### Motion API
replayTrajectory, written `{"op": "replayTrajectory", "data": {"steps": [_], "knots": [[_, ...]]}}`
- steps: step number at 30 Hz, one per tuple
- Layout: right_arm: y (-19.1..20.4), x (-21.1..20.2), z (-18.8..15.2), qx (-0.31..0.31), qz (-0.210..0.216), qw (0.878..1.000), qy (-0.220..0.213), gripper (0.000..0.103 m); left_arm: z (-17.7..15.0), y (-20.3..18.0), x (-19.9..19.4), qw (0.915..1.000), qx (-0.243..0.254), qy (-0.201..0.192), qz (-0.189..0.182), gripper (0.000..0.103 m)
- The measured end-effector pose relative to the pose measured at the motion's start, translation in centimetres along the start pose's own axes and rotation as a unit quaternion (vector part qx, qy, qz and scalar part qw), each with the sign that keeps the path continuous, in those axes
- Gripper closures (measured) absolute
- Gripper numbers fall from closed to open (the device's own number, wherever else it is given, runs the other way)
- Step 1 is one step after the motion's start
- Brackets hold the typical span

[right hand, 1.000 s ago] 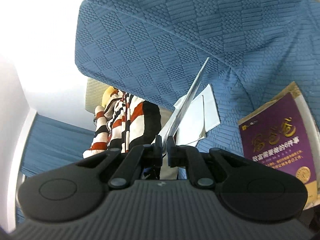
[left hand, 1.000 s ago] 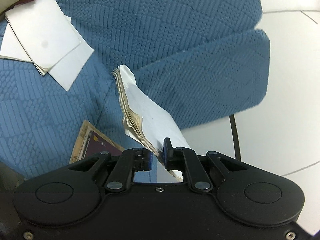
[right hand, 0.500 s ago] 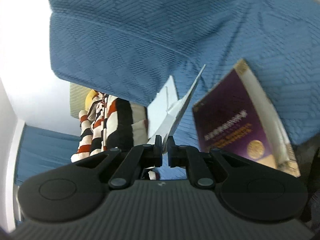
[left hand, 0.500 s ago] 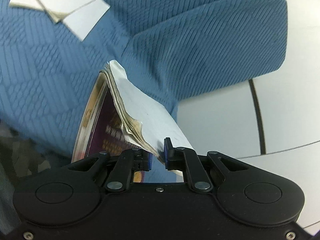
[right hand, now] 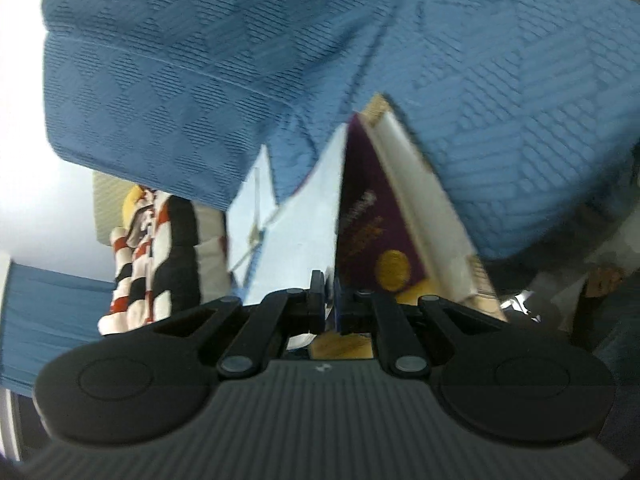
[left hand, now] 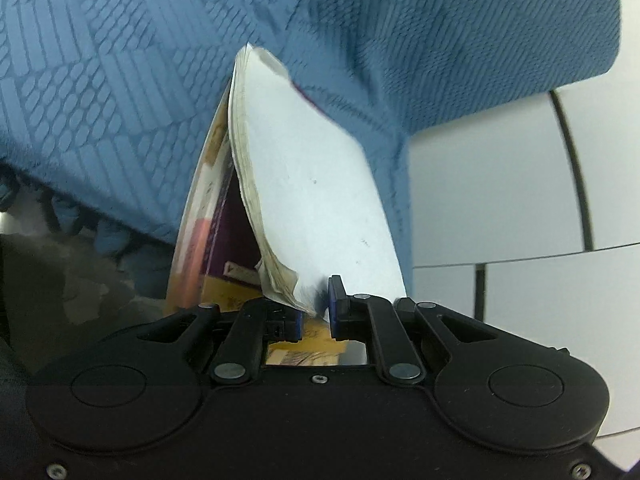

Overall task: Organize objects
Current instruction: 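Lay the white sheet onto the purple book and open both grippers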

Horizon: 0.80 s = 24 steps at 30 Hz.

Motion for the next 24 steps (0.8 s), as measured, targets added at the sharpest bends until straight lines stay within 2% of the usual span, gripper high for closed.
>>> {"op": "replayTrajectory", "data": {"steps": [5, 13, 16, 19, 21, 23, 24], "knots": [[-1.8, 0.5, -0.7, 0.005, -0.013, 1.0, 0.009, 0.095, -0.9, 0.6, 0.9, 0.9996, 0.0, 0.007, 0.029, 0.093], [-2.3, 0.7, -1.0, -0.02, -0.032, 0.999, 0.016, 0.093, -1.6, 0.4, 0.8, 0.9993, 0.005, 0.006, 0.038, 0.092], [-2.4, 0.7, -1.2, -0.022, -0.037, 0.999, 0.019, 0.093, -1.6, 0.1, 1.0, 0.9989, 0.015, 0.007, 0.045, 0.088], [-2.3, 0.6, -1.1, -0.027, -0.043, 0.999, 0.018, 0.09, -1.6, -0.4, 0.8, 0.9983, 0.027, 0.008, 0.052, 0.077], [-2.1, 0.4, -1.0, -0.031, -0.048, 0.998, 0.017, 0.089, -1.7, -0.7, 0.3, 0.998, 0.032, 0.01, 0.054, 0.063], [-1.9, 0.0, -1.0, -0.031, -0.053, 0.998, 0.021, 0.086, -1.7, -1.0, -0.2, 0.9975, 0.039, 0.01, 0.057, 0.053], [-1.8, -0.1, -0.9, -0.034, -0.058, 0.997, 0.023, 0.083, -1.8, -1.2, -0.5, 0.997, 0.045, 0.006, 0.063, 0.052]]}}
Point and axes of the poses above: each gripper's, at about its wrist camera, not at the fingertips, and x roughly the way its jaws point, y to its left, z to its top, the point moved 2 cm from there along x, roughly the way its jaws point, and after that the axes turned 3 degrees about -x, right-handed, at the moved point
